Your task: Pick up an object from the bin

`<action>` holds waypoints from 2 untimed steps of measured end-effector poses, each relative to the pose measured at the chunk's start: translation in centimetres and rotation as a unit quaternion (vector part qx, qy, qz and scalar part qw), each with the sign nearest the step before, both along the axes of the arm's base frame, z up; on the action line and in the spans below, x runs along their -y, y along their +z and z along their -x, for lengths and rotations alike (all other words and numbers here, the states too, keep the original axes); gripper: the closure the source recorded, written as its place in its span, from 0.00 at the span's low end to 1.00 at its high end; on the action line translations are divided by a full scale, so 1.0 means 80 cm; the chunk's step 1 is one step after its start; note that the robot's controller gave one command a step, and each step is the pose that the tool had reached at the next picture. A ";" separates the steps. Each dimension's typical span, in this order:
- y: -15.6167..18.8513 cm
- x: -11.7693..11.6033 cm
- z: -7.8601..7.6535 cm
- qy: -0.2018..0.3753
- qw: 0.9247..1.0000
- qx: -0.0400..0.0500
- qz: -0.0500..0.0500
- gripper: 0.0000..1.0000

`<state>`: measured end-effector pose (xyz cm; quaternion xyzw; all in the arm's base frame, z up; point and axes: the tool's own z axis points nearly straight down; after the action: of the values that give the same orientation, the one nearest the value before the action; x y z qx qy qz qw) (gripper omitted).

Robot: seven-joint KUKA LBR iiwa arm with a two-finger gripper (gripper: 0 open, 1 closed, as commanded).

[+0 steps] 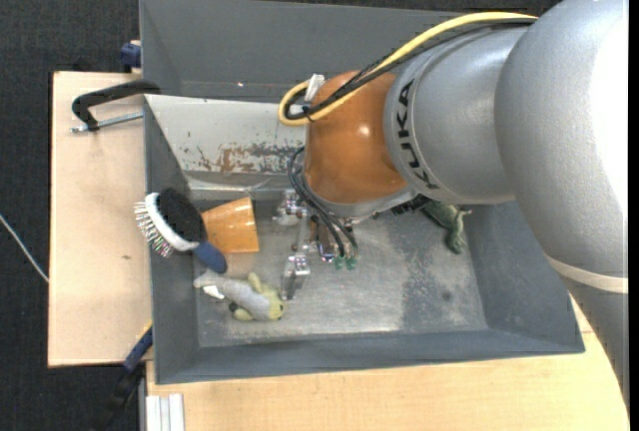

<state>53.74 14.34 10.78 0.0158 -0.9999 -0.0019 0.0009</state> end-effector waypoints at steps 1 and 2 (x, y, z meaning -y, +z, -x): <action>-0.028 -0.059 -0.051 0.117 0.993 0.006 0.005 0.00; -0.035 -0.046 -0.082 0.024 1.000 0.004 0.001 0.00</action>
Offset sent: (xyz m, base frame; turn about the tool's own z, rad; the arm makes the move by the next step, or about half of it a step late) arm 0.0359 0.0522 -0.0263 -0.2397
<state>60.30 18.01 8.01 0.0397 -0.9992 -0.0013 -0.0030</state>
